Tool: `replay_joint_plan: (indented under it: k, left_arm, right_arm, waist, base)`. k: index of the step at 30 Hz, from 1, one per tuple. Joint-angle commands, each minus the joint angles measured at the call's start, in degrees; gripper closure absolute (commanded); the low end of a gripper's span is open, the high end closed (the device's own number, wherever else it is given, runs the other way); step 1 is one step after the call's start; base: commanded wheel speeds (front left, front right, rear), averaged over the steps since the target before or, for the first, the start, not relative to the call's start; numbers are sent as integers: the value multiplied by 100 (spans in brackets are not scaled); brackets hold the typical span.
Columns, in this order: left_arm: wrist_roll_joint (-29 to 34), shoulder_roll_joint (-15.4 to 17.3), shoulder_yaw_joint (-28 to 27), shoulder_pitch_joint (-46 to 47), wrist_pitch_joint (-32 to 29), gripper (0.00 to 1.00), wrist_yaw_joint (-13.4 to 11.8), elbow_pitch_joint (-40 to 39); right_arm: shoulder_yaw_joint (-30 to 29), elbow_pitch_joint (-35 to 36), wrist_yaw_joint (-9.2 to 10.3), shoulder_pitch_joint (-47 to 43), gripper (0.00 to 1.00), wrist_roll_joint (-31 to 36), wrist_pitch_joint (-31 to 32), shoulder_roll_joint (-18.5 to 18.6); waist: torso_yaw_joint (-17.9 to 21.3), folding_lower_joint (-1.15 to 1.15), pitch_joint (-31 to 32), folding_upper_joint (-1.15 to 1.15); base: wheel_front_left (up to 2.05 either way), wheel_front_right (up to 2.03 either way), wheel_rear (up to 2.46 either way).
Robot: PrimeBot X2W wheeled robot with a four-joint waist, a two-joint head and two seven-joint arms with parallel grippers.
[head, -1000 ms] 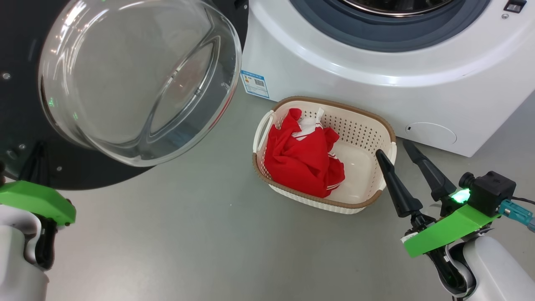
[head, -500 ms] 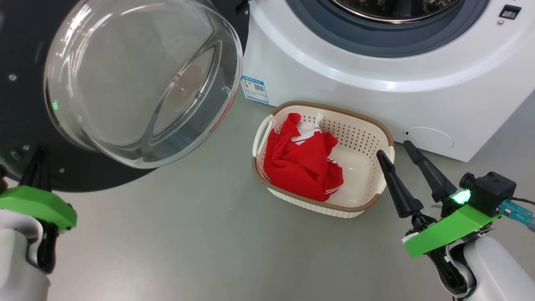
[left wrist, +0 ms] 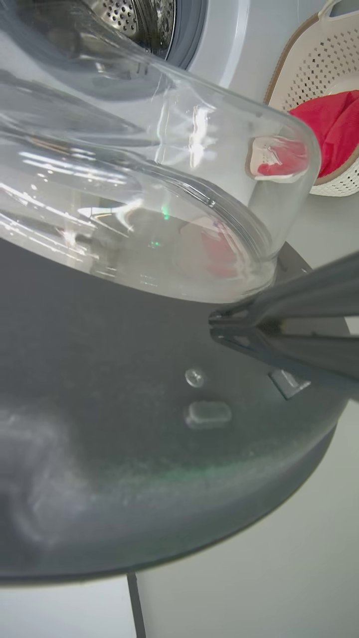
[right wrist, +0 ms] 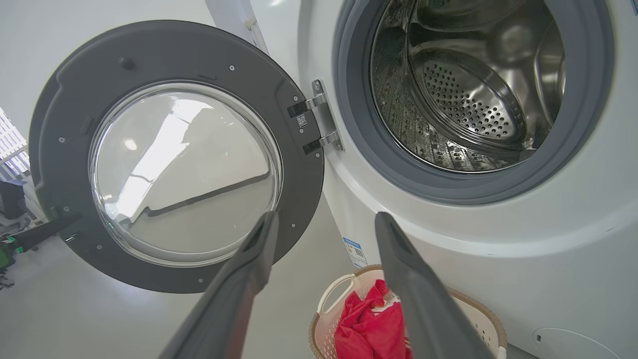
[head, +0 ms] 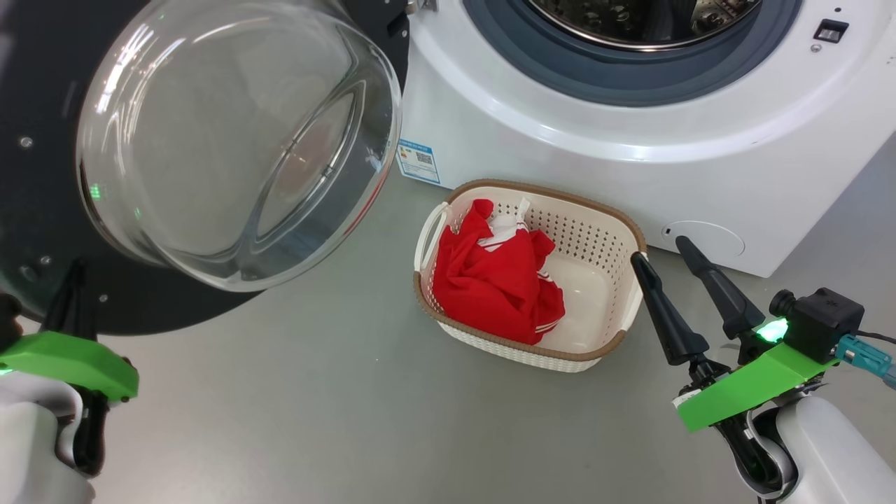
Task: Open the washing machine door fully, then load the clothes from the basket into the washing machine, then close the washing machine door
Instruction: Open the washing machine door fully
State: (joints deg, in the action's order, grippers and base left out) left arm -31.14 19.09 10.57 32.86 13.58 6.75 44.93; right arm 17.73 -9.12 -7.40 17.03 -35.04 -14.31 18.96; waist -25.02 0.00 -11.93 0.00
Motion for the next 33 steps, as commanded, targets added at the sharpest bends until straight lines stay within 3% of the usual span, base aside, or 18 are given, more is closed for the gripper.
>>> replay_joint_plan:
  k: [1,4,6,7,8,9,10,11,21,33]
  left_arm:
    - [-41,263,-195,-24,74,100,-17,-194]
    - [-52,224,-207,-163,93,100,-42,-385]
    - [-56,213,-214,-216,99,95,-50,-460]
    - [-59,188,-222,-332,107,72,-76,-621]
    - [-61,174,-225,-394,110,65,-96,-706]
    - [-58,166,-224,-454,112,50,-119,-790]
    - [-51,163,-218,-512,114,14,-131,-878]
    - [-50,155,-217,-570,116,0,-146,-974]
    - [-13,64,-189,-1183,123,0,-429,-2103]
    - [0,-70,-67,-1733,85,0,-692,-3077]
  right_arm:
    - [93,134,-9,-30,0,-38,-69,24]
    - [90,132,-9,-51,0,-40,-69,21]
    - [85,130,-9,-63,0,-41,-69,18]
    - [78,125,-9,-92,0,-42,-69,8]
    - [73,123,-9,-108,0,-43,-69,4]
    - [70,123,-9,-124,0,-43,-69,-1]
    - [68,123,-9,-139,0,-43,-69,-6]
    - [66,124,-9,-152,0,-41,-69,-12]
    - [102,140,-9,-221,0,-27,-69,-9]
    - [143,155,-9,-294,0,1,-69,45]
  waist:
    - [28,0,31,0]
    - [72,0,89,0]
    - [85,0,110,0]
    - [114,0,161,0]
    - [127,0,186,0]
    - [141,0,212,0]
    - [158,0,236,0]
    - [174,0,258,0]
    - [393,0,422,0]
    - [919,0,604,0]
  base:
    - [0,0,0]
    - [0,0,0]
    - [0,0,0]
    - [0,0,0]
    - [0,0,0]
    - [0,0,0]
    - [0,0,0]
    - [0,0,0]
    - [0,0,0]
    - [0,0,0]
